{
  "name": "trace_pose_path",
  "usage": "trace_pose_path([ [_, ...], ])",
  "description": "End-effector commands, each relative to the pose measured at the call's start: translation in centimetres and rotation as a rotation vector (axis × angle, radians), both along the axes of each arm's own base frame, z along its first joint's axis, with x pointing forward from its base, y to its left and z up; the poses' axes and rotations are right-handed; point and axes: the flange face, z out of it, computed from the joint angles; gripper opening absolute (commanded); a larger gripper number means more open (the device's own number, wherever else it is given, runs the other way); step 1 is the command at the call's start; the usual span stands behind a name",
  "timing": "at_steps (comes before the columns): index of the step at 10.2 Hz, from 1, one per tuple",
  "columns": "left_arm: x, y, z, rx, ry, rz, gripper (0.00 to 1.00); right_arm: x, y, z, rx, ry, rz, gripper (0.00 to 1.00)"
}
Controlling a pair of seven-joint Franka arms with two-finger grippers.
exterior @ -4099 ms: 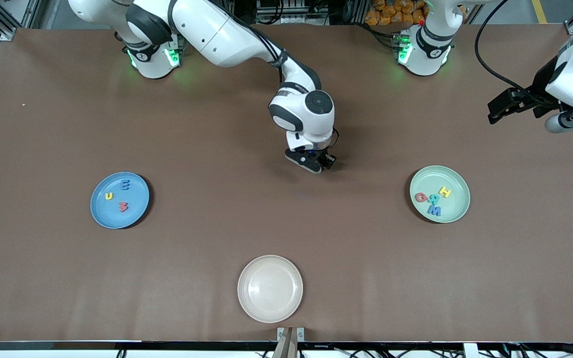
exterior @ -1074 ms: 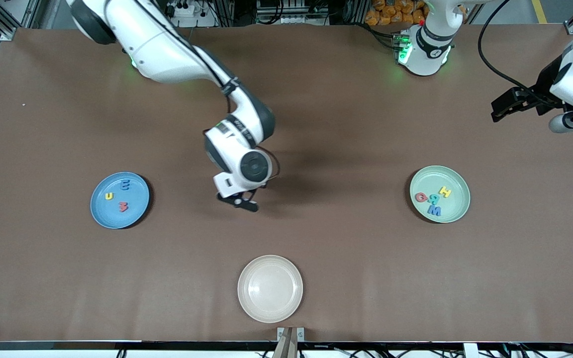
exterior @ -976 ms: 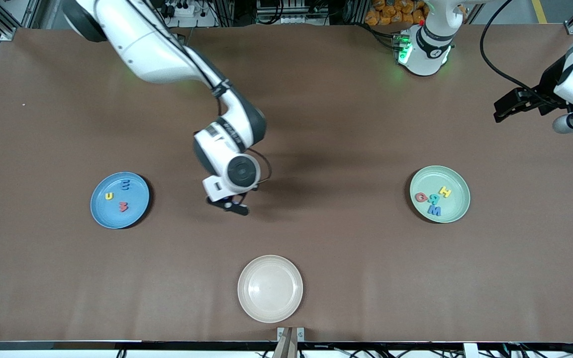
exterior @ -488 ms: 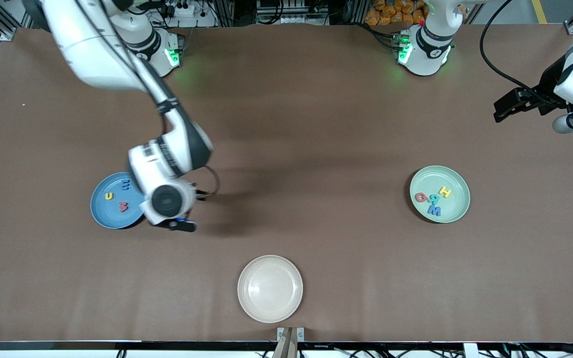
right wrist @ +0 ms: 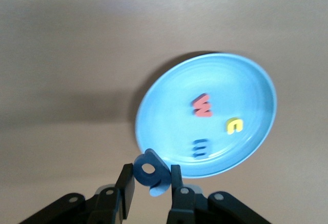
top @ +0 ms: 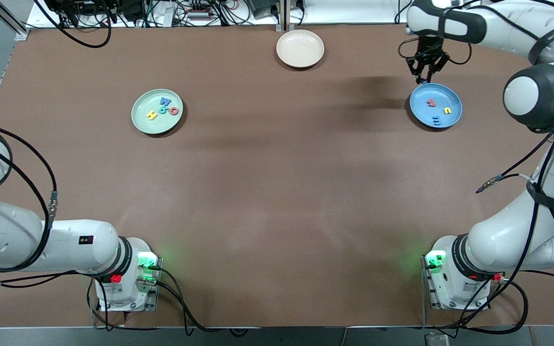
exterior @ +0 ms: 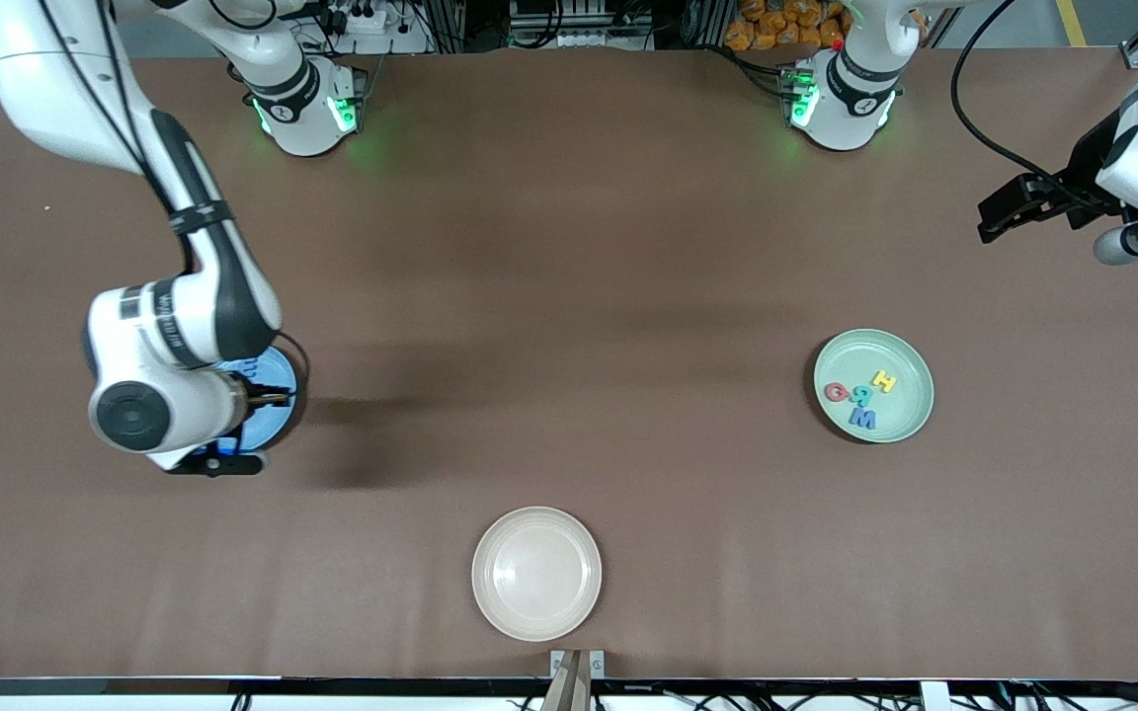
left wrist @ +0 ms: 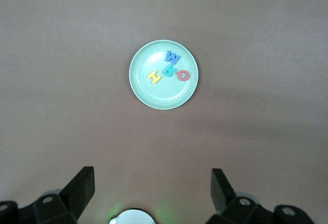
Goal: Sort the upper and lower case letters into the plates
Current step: 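Carry the blue g toward the blue plate with the right gripper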
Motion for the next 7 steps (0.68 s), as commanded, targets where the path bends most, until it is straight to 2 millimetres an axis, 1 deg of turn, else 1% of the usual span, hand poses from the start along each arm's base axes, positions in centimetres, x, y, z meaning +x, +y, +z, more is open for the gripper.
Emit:
trace_pose_path([
  [1,-0.3,-0.2,0.4,-0.010,0.005,-0.026,1.00,-0.2,-5.4,0.5,0.048,-0.008,0.070,0.00],
  [2,-0.3,-0.2,0.4,-0.010,0.005,-0.026,1.00,-0.4,-8.4,0.4,0.083,0.004,0.104,0.00],
  [3,-0.3,-0.1,0.4,-0.010,0.005,-0.024,1.00,-0.8,-9.2,0.6,0.090,0.007,0.119,0.00],
  [4,-0.3,0.0,0.4,-0.010,0.005,-0.023,1.00,-1.3,-9.9,0.1,0.092,0.017,0.117,0.00],
  [5,-0.3,-0.1,0.5,-0.010,0.002,-0.024,1.00,-2.5,-10.4,0.1,0.091,0.011,0.115,0.00],
  [6,-0.3,-0.1,0.5,-0.009,0.003,-0.024,1.00,-3.5,-10.7,0.4,0.091,0.009,0.119,0.00],
  [7,-0.3,-0.2,0.5,-0.009,0.003,-0.026,1.00,-4.1,-10.5,0.5,0.091,0.013,0.123,0.00],
])
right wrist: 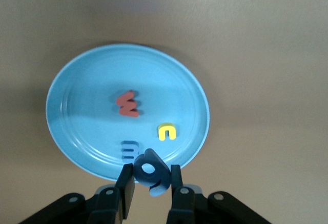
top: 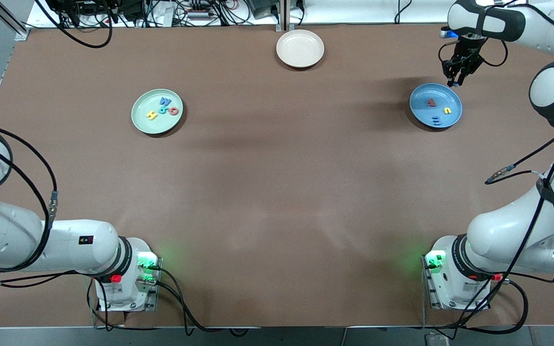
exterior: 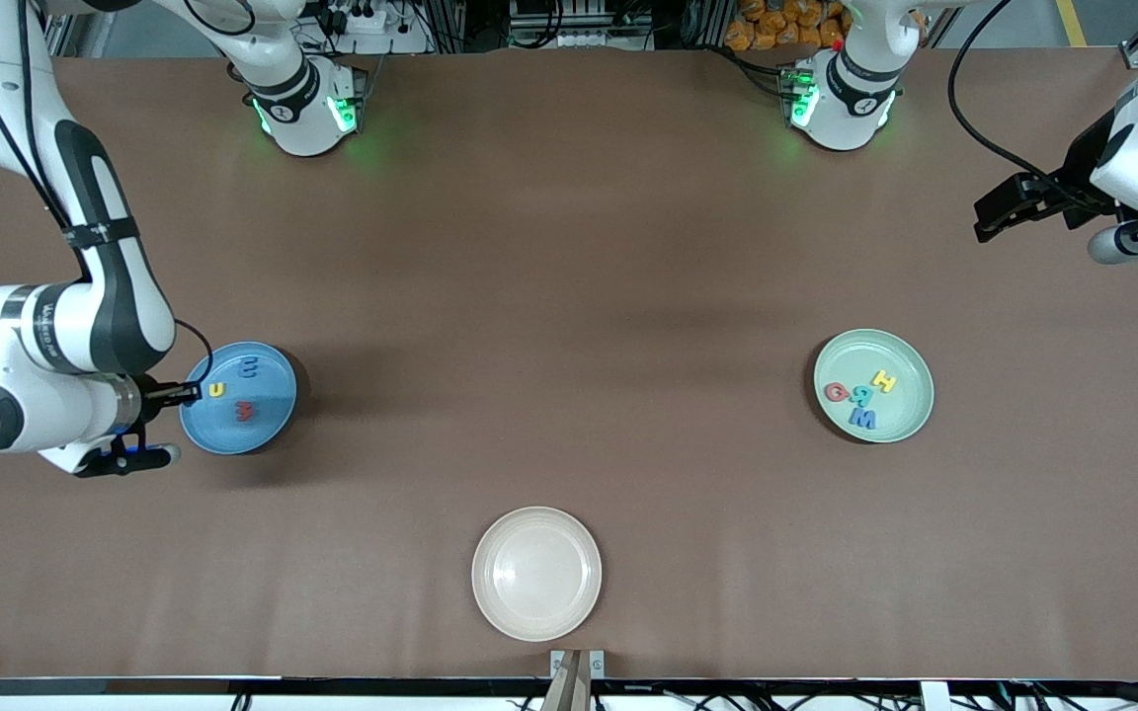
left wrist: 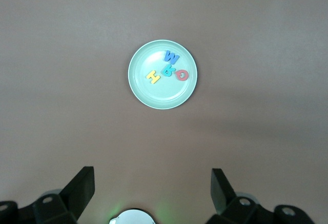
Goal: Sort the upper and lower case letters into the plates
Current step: 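Lower the blue g onto the blue plate and open the right gripper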
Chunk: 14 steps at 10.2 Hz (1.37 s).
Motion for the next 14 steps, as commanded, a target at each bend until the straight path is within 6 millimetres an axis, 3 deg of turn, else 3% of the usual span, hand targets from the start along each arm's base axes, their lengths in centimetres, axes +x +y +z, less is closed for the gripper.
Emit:
trace_pose_path([
  [1,-0.3,0.1,0.4,-0.009,0.004,-0.022,1.00,-3.3,0.2,1.3,-0.001,-0.022,0.030,0.00],
  [3,-0.3,0.1,0.5,0.003,0.001,-0.022,1.00,-5.4,-0.2,-0.2,0.005,-0.081,0.028,0.00],
  [9,-0.2,0.7,1.5,-0.003,-0.023,-0.011,1.00,-7.4,0.2,-4.7,0.024,-0.186,0.039,0.00],
  [14,0.3,0.9,2.6,-0.011,-0.052,-0.009,1.00,-8.9,-1.4,-6.8,0.000,-0.191,0.078,0.00],
])
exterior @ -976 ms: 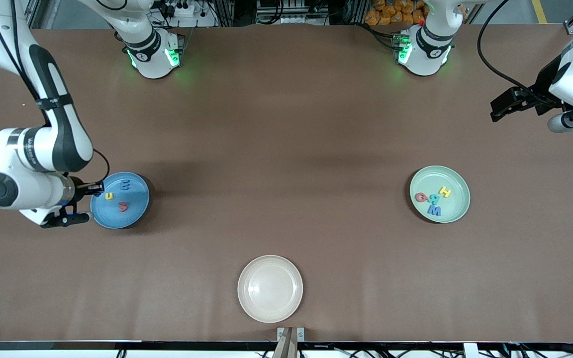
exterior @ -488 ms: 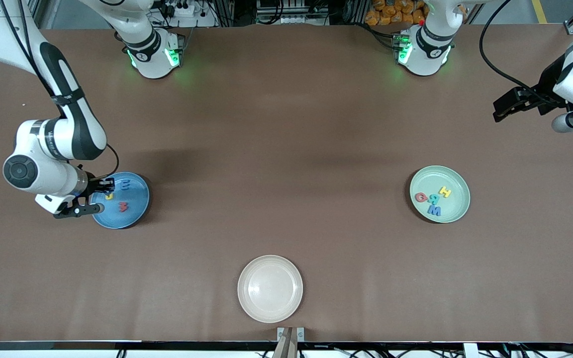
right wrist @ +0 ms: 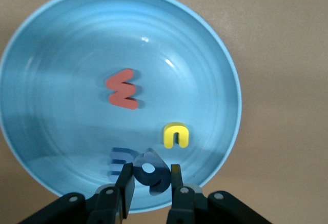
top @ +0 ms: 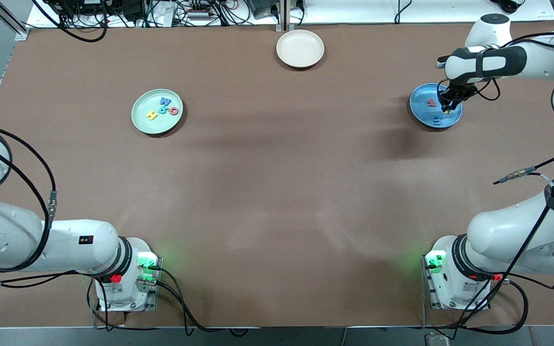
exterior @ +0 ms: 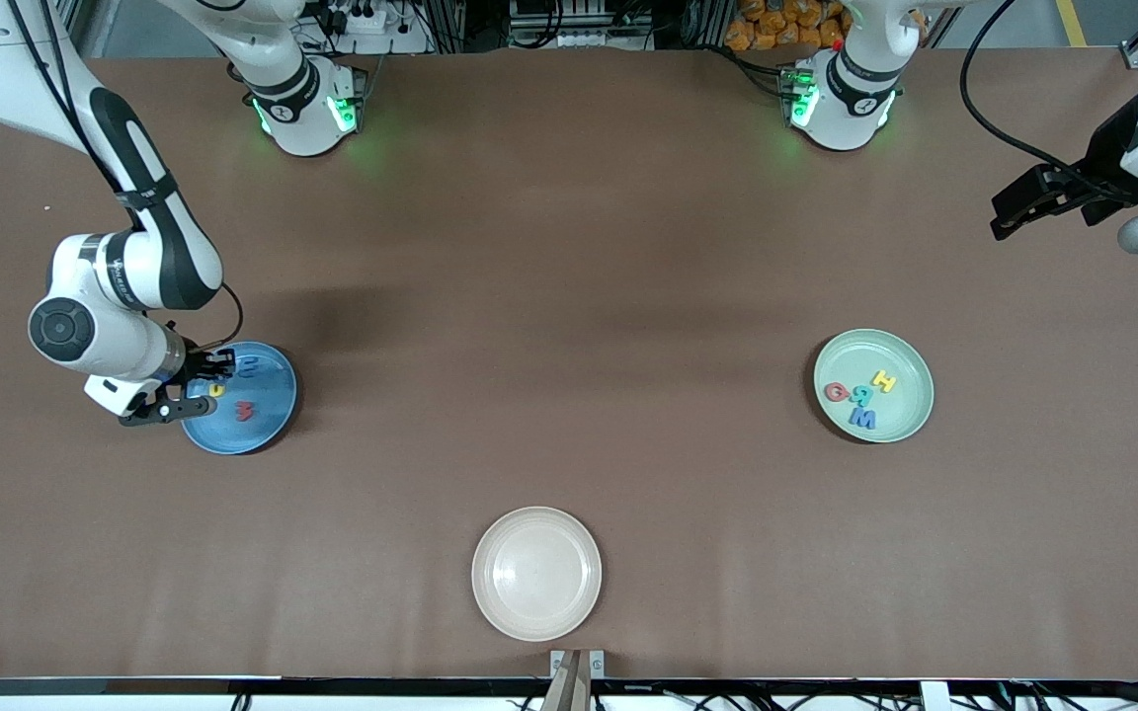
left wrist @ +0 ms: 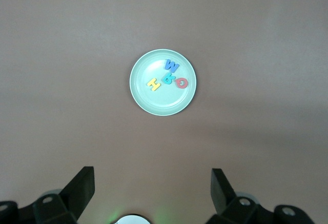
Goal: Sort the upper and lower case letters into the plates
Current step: 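Lower the blue g onto the blue plate and open the right gripper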
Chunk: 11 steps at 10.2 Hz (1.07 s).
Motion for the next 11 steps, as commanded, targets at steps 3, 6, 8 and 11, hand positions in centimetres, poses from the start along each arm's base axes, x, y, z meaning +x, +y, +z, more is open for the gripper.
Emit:
trace_pose_path([
  [3,0.3,0.3,0.7,-0.010,-0.010,-0.019,1.00,-1.5,-0.7,-0.7,-0.002,-0.026,0.023,0.10],
  [6,0.4,0.1,0.7,-0.008,-0.012,-0.021,1.00,-1.6,-0.7,-1.2,0.000,-0.017,0.023,1.00],
  [8,0.7,0.3,0.2,-0.008,-0.002,-0.020,1.00,-1.6,-0.9,-1.1,0.000,-0.017,0.020,1.00],
  [11,0.7,0.0,0.0,-0.007,0.000,-0.021,1.00,-0.9,-1.4,1.1,-0.008,-0.044,-0.003,1.00],
])
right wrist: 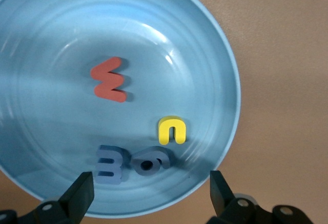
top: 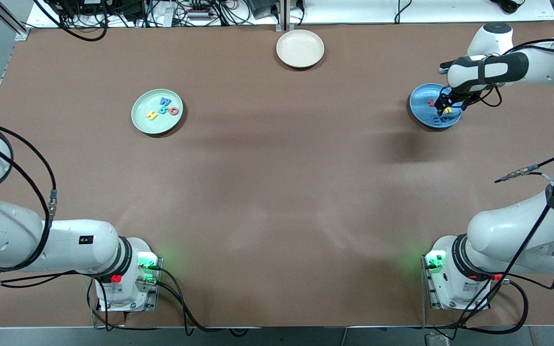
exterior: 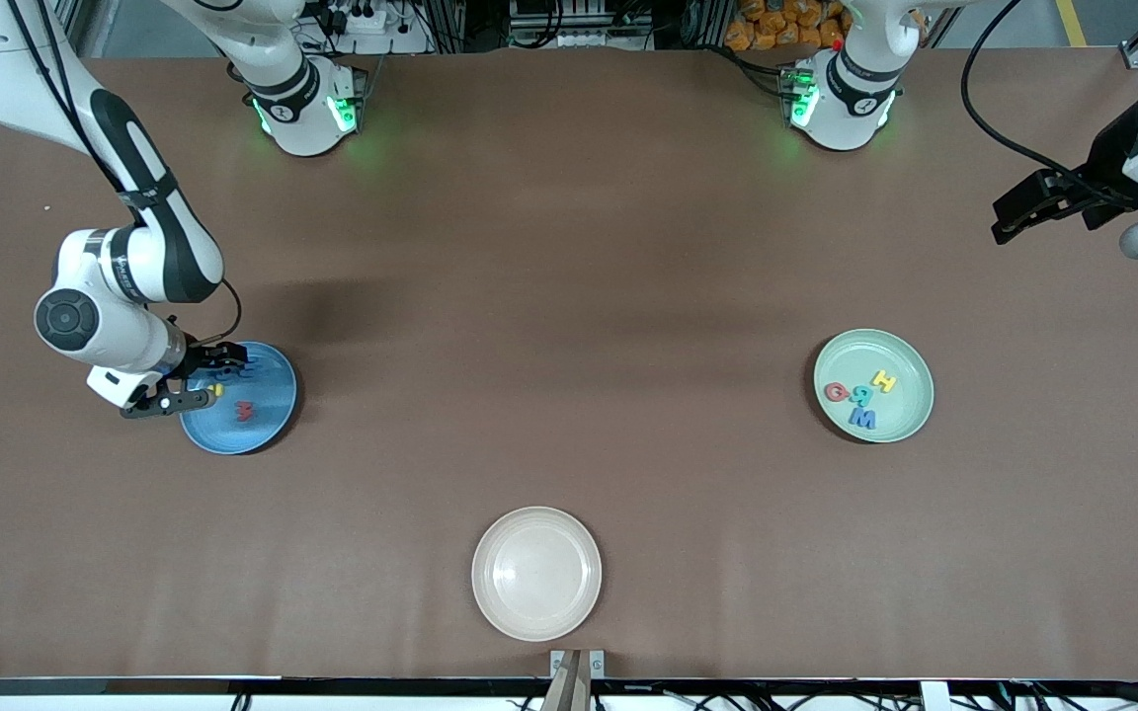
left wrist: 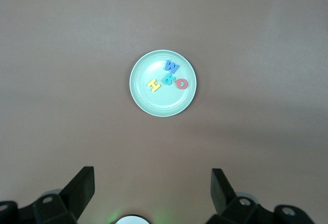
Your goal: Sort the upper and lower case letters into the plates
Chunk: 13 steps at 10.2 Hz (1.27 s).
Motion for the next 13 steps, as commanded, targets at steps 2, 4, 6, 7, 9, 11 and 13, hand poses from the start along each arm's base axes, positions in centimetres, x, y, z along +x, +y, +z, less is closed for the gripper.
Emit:
trace_pose_path([
  [2,0.3,-0.2,0.5,-0.006,-0.009,-0.023,1.00,2.0,-0.8,5.6,-0.024,0.007,-0.031,1.00],
  [4,0.3,-0.4,0.7,-0.006,-0.010,-0.016,1.00,4.2,-1.0,10.6,0.026,0.014,-0.107,1.00],
  [6,0.4,-0.4,0.6,-0.006,-0.010,-0.016,1.00,6.1,-0.3,14.6,0.024,0.009,-0.116,1.00],
  [7,0.4,-0.3,0.7,-0.005,-0.012,-0.014,1.00,7.0,-0.3,17.4,0.020,0.011,-0.125,1.00],
  [9,0.5,0.2,0.8,-0.005,-0.015,-0.005,1.00,8.6,1.1,23.7,0.037,-0.012,-0.121,1.00],
  [11,0.5,0.5,0.9,-0.005,-0.017,0.000,1.00,9.1,3.2,27.8,0.035,-0.020,-0.094,1.00],
  [13,0.4,0.3,1.0,-0.004,-0.018,-0.005,1.00,9.2,4.0,32.9,0.033,-0.039,-0.082,1.00],
])
